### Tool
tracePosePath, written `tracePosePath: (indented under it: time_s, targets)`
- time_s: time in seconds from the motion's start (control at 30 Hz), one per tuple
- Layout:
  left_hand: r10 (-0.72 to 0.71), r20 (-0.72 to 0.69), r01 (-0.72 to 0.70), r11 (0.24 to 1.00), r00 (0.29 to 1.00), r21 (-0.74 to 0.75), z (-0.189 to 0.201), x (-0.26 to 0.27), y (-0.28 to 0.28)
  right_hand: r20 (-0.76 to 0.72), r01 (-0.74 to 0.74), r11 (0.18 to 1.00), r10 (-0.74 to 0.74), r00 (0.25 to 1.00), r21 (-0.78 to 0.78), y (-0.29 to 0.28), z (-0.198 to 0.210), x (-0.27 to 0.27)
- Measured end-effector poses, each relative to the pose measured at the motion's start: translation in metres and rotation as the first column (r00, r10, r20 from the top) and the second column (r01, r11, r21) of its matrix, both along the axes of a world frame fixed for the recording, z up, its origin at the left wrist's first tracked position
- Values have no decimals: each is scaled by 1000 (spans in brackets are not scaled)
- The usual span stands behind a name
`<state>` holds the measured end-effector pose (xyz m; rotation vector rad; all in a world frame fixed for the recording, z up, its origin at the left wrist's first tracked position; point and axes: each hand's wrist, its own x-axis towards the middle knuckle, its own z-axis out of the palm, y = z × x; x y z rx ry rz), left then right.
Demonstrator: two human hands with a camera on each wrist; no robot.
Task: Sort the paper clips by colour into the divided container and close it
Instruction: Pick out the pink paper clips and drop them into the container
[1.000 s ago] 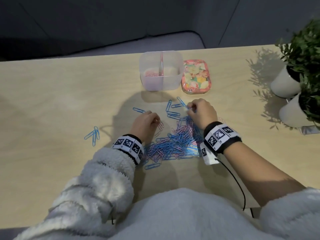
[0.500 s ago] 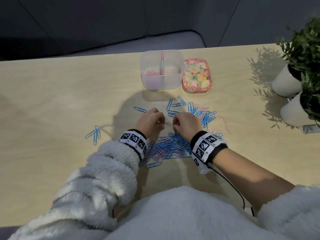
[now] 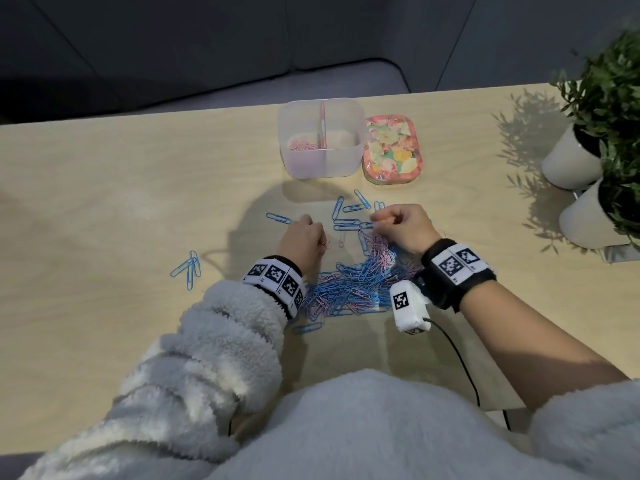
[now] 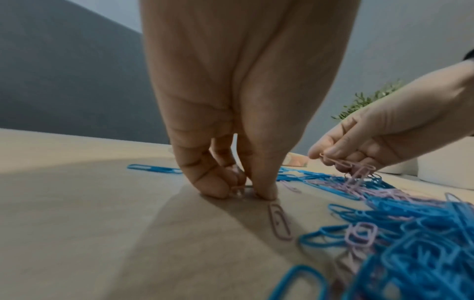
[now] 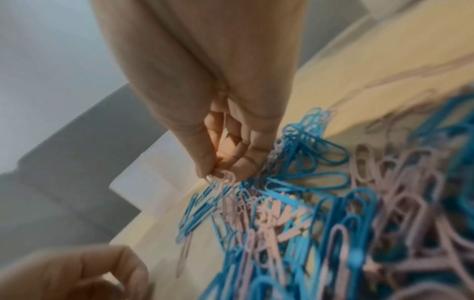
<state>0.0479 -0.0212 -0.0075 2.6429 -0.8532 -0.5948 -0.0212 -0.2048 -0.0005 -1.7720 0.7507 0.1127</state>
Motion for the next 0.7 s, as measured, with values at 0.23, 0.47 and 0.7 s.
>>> tracePosePath:
  time_s: [0.23,0.47,0.7]
  targets:
    - [207,-194,-246,947,959,-207,3,5,20,-22,150,868,-159,987,473,-3,12,-2]
    - [399,-512,-550,815,761,-183,4,5,26,-131,-35,999,30,991,-35,-1,9,2]
    - [252,-239,-275,959,938,-70,-4,-16,24,-279,-472,621,386,879,-626,6,5,-8]
